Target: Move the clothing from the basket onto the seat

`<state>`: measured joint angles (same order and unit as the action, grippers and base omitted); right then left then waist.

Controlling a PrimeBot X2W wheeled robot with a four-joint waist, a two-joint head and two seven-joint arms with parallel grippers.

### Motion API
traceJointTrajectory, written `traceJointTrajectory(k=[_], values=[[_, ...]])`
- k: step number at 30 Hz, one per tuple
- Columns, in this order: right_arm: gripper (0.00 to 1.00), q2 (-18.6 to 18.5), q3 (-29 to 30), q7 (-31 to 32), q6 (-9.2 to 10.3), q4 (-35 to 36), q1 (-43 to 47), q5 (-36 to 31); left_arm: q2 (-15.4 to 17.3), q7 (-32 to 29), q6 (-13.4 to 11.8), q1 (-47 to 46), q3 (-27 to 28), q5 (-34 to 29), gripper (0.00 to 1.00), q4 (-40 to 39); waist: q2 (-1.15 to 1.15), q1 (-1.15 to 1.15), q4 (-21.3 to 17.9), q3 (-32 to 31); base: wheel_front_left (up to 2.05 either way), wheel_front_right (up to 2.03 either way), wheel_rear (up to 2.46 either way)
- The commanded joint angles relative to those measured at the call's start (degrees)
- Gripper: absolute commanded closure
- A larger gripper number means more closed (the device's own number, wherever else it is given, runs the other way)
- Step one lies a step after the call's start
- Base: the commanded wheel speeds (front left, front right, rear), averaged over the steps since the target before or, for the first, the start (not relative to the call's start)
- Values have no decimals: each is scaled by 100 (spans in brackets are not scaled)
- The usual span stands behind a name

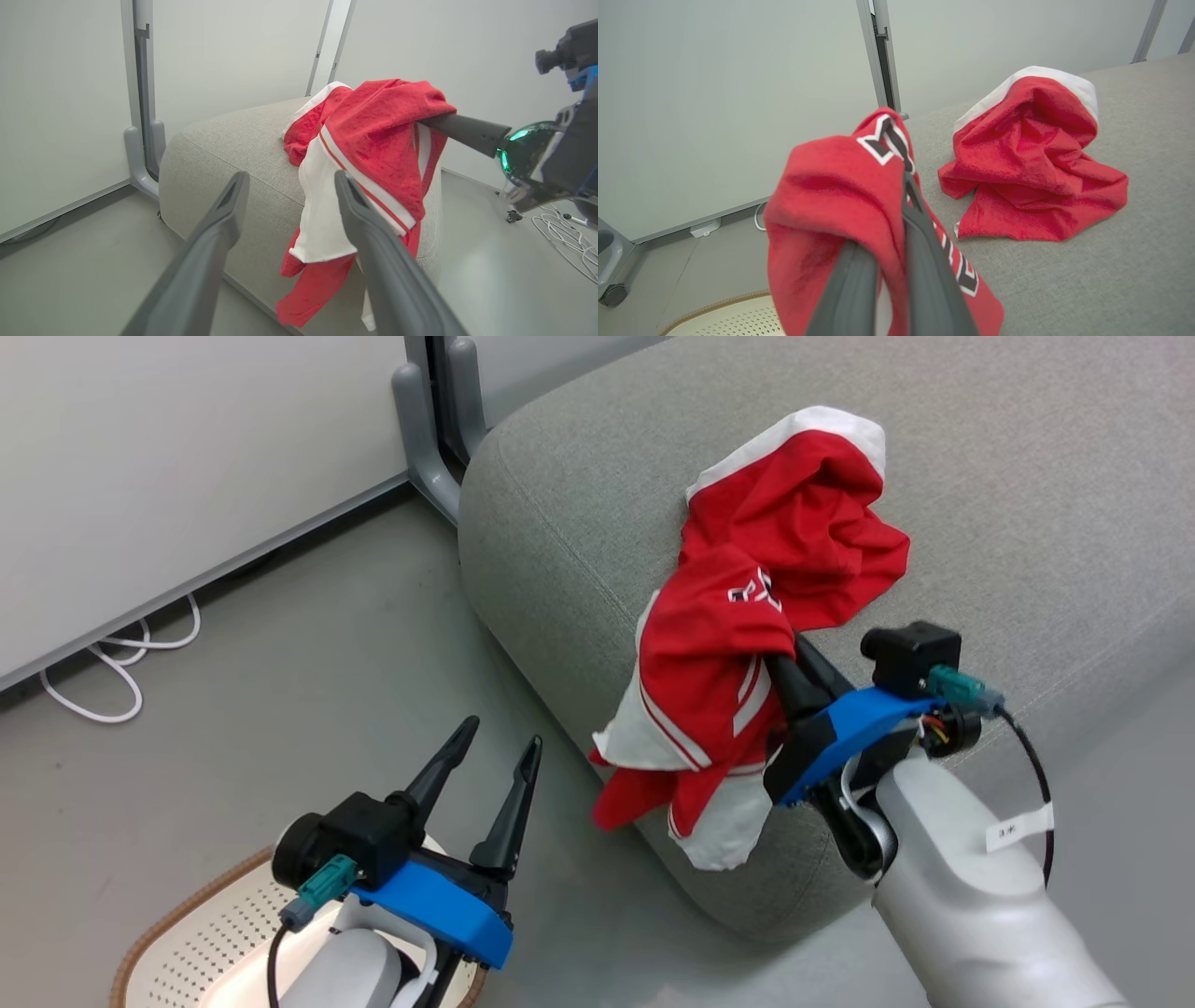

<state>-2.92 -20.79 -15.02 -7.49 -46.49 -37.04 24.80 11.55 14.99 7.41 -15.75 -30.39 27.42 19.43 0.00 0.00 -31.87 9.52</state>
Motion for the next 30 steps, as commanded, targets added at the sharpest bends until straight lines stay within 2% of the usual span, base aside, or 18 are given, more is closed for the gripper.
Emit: traceJointTrajectory(k=[1,3,7,15,16,21,24,30], values=[[100,6,30,-20,-1,-8,-330,88,91,28,13,-134,116,-81,0,-84,0,0,-9,201,0,0,0],[100,2,124,-17,-1,-81,-681,92,157,29,13,-147,194,-155,0,-168,0,0,-14,355,0,0,0],[100,-366,719,-12,-1,-217,-1442,33,239,29,14,-403,77,-292,0,-312,0,0,294,813,0,0,0],[100,-1418,1896,167,-1,-237,-2748,-167,500,28,14,-1114,-212,-403,0,-595,0,0,827,1837,0,0,0],[100,-1418,1896,167,-1,-237,-2748,-167,500,28,14,-1114,-212,-403,0,-595,0,0,827,1837,0,0,0],[100,-1961,2601,144,-1,-284,-3029,-387,634,28,14,-1645,-392,-482,0,-773,0,0,1185,2538,0,0,0],[100,-2155,3025,107,-1,-377,-3041,-523,691,29,14,-1912,-464,-535,0,-908,0,0,1351,2903,0,0,0],[100,-2228,3736,18,-1,-662,-2862,-826,746,28,14,-2251,-575,-625,0,-1106,0,0,1618,3431,0,0,0]])
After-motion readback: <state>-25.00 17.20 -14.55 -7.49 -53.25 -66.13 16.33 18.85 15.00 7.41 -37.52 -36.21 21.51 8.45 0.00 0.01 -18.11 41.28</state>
